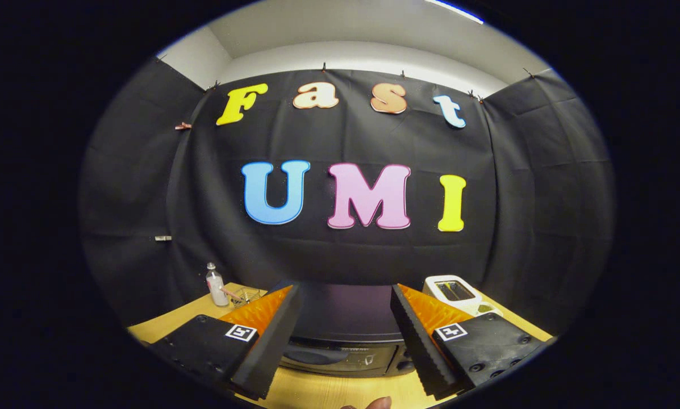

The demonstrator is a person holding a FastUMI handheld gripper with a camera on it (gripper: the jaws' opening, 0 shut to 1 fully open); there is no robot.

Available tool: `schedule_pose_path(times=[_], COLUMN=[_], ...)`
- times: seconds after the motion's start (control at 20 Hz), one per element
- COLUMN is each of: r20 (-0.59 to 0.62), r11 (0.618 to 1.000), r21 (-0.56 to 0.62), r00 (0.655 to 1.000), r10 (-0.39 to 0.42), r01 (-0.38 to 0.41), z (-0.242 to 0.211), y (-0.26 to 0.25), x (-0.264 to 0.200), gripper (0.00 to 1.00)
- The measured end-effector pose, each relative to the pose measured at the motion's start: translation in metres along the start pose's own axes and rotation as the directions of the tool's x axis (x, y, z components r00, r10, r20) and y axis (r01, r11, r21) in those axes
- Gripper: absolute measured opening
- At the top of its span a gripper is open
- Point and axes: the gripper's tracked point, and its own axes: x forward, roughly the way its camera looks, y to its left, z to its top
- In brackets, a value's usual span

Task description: Open the toaster oven, put the food inside, and close the toaster oven door.

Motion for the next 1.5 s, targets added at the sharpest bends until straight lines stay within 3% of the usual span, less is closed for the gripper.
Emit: schedule_pose_path(times=[0.4, 0.8, 1.05, 1.5], r20=[-0.132, -0.209, -0.220, -0.339], r11=[0.999, 0.998, 0.998, 0.995], r21=[0.014, 0.032, 0.030, 0.070], r00=[0.991, 0.977, 0.974, 0.940], r10=[-0.032, -0.044, -0.053, -0.037], r01=[0.035, 0.051, 0.061, 0.065], z=[-0.080, -0.117, -0.116, -0.141], y=[0.020, 0.033, 0.034, 0.039], x=[0.026, 0.042, 0.033, -0.031], gripper=[0.98, 0.98, 0.99, 0.99])
